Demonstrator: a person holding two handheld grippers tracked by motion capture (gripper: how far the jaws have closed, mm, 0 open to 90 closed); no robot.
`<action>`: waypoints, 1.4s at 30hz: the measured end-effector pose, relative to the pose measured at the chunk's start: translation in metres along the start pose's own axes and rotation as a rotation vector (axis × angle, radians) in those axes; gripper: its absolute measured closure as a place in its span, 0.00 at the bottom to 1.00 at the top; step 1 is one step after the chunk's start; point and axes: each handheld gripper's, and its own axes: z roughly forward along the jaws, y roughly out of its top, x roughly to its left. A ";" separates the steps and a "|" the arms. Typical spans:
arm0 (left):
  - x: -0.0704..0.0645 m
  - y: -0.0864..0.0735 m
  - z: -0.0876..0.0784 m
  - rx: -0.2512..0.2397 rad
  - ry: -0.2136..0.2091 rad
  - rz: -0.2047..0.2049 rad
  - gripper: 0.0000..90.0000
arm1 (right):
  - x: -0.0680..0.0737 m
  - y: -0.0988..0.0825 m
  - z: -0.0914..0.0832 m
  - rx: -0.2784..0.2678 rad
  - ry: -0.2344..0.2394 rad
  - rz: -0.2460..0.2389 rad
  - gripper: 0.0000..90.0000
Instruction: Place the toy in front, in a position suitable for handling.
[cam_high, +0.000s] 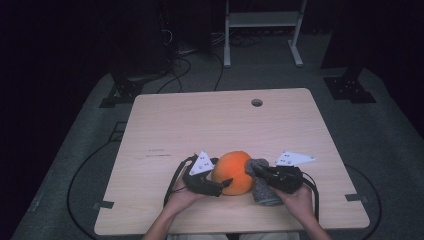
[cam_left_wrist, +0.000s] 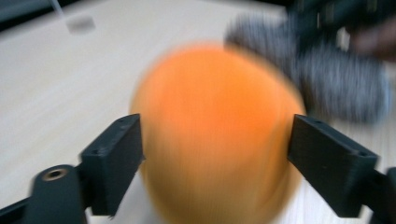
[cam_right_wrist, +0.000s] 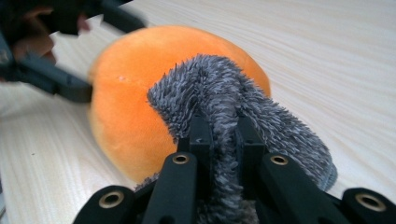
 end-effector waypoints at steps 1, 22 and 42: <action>-0.001 0.001 0.002 0.018 0.007 0.012 0.19 | 0.005 0.001 0.000 -0.004 0.011 -0.016 0.89; -0.008 -0.011 0.003 0.089 0.000 0.140 0.35 | -0.007 -0.004 0.004 -0.005 0.013 0.056 0.89; -0.017 -0.010 0.008 0.090 -0.009 0.221 0.30 | -0.014 -0.003 -0.003 -0.064 0.028 0.072 0.89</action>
